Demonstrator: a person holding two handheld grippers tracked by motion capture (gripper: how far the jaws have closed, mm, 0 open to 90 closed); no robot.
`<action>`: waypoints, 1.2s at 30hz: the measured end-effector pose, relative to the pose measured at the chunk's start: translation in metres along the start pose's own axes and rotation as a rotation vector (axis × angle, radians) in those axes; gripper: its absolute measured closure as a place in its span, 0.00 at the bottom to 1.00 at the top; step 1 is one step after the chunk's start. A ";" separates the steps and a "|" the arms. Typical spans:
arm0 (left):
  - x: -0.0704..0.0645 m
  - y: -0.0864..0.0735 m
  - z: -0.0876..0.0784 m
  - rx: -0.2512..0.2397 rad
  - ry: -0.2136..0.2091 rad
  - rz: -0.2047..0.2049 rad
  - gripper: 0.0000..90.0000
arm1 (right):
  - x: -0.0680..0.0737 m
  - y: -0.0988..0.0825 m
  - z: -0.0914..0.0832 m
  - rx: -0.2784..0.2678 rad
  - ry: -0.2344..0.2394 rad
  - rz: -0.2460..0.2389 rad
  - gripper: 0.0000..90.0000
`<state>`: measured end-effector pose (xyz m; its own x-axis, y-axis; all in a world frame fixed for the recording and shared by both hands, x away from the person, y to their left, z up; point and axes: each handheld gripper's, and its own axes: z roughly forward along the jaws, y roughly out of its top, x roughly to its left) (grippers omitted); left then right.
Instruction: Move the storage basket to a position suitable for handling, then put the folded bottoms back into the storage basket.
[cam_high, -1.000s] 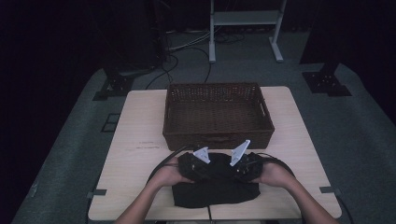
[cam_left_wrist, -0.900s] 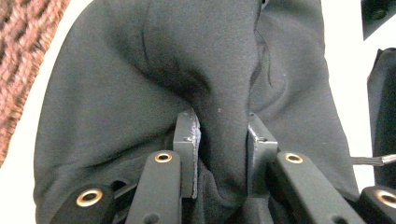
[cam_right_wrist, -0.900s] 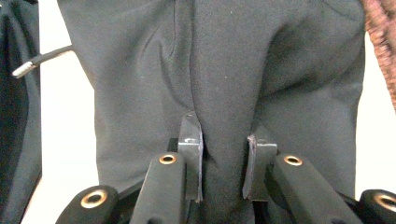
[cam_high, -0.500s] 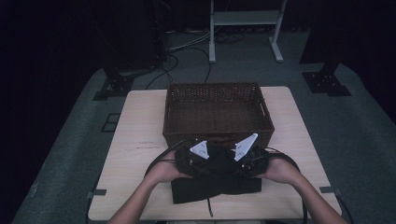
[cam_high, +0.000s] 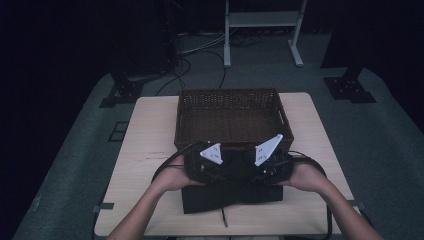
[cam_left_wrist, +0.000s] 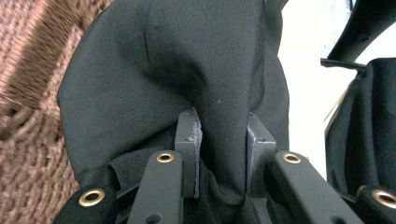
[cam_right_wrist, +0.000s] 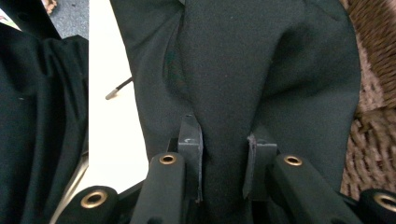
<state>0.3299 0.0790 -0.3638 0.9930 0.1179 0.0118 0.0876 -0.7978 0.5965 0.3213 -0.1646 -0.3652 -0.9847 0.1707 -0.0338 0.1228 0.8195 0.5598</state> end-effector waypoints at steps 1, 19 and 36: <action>0.001 0.002 -0.002 0.002 0.003 0.003 0.80 | 0.000 0.001 -0.002 -0.001 -0.004 0.000 0.80; 0.006 0.027 -0.034 -0.001 0.047 0.038 0.80 | -0.006 0.026 -0.039 -0.027 -0.038 -0.032 0.80; 0.018 0.048 -0.067 0.001 0.083 0.054 0.80 | -0.017 0.049 -0.065 -0.048 -0.061 -0.048 0.80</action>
<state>0.3467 0.0823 -0.2815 0.9862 0.1228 0.1106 0.0339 -0.8052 0.5920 0.3357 -0.1628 -0.2831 -0.9799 0.1656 -0.1111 0.0679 0.8008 0.5950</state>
